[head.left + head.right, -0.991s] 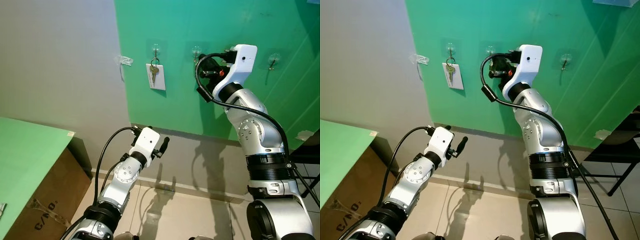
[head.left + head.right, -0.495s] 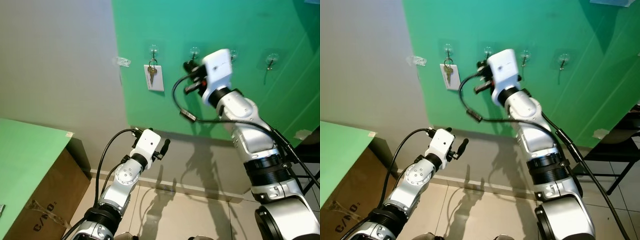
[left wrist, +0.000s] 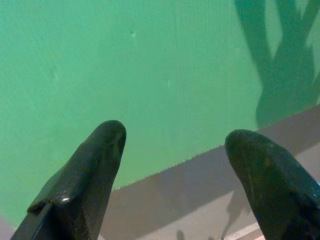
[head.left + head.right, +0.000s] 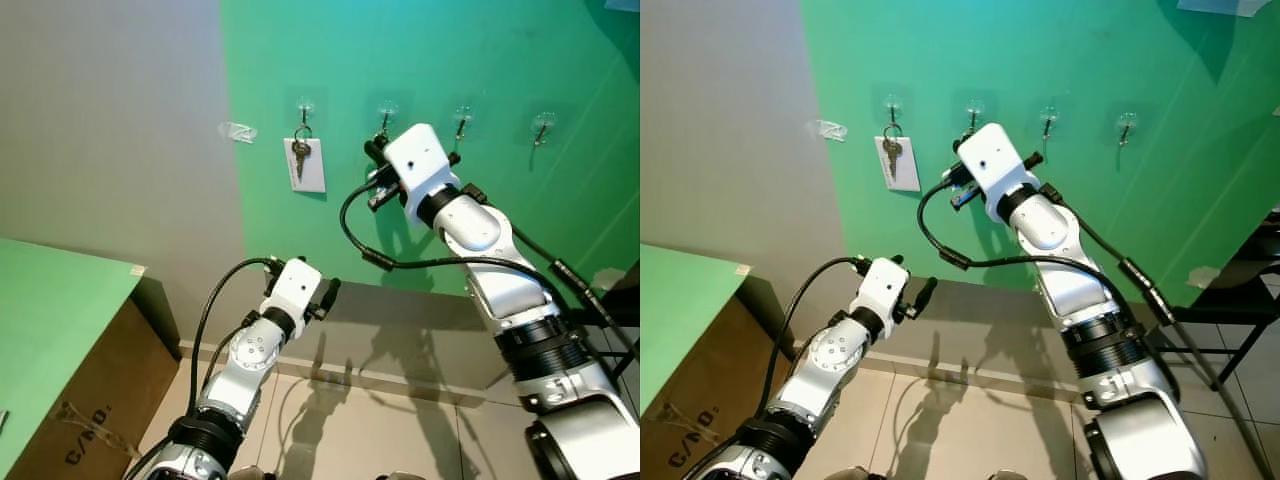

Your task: Hang keys on a hook

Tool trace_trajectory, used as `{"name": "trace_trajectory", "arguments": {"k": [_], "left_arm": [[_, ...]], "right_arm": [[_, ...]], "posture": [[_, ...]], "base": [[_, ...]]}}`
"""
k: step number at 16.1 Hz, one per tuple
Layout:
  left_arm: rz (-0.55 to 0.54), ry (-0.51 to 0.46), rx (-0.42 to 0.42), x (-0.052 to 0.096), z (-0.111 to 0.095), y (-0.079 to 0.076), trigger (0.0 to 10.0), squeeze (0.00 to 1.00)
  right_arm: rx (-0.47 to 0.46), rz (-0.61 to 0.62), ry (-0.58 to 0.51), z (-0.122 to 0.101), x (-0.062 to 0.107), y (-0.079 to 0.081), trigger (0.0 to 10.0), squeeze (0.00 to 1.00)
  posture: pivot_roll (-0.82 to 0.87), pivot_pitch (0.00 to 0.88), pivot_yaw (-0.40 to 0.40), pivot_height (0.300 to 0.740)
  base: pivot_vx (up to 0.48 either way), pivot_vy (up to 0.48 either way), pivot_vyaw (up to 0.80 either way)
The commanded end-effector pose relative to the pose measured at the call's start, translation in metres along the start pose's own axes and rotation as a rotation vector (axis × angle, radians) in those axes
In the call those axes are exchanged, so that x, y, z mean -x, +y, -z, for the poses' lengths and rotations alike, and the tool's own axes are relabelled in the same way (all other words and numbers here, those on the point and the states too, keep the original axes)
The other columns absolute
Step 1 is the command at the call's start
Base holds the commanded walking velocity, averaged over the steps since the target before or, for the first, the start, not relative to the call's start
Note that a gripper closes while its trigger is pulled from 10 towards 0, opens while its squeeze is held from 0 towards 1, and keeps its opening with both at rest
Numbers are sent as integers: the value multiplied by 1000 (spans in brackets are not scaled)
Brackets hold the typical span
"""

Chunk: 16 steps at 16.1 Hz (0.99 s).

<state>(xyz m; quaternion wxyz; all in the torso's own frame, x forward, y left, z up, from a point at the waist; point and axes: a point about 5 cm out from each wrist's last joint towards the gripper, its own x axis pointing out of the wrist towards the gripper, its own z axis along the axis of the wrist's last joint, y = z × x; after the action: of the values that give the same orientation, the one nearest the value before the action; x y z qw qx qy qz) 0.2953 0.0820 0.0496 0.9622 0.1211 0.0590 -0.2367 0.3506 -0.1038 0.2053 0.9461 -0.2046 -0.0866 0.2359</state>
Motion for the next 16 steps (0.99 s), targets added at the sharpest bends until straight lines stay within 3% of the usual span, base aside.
{"name": "trace_trajectory", "arguments": {"k": [1,6,16], "left_arm": [[1,0,-9,-1,-2,-1,10000,0],[1,3,-4,0,-2,-2,10000,0],[-8,6,-5,1,-1,-1,10000,0]], "right_arm": [[-59,-11,41,9,3,0,10000,1000],[-51,67,-11,2,0,-10,10000,1000],[-18,86,-32,2,-1,-11,10000,1000]], "posture": [[-126,0,-5,740],[-124,0,-7,740],[-123,0,-9,740]], "base": [[0,0,0],[0,0,0],[0,0,0]]}}
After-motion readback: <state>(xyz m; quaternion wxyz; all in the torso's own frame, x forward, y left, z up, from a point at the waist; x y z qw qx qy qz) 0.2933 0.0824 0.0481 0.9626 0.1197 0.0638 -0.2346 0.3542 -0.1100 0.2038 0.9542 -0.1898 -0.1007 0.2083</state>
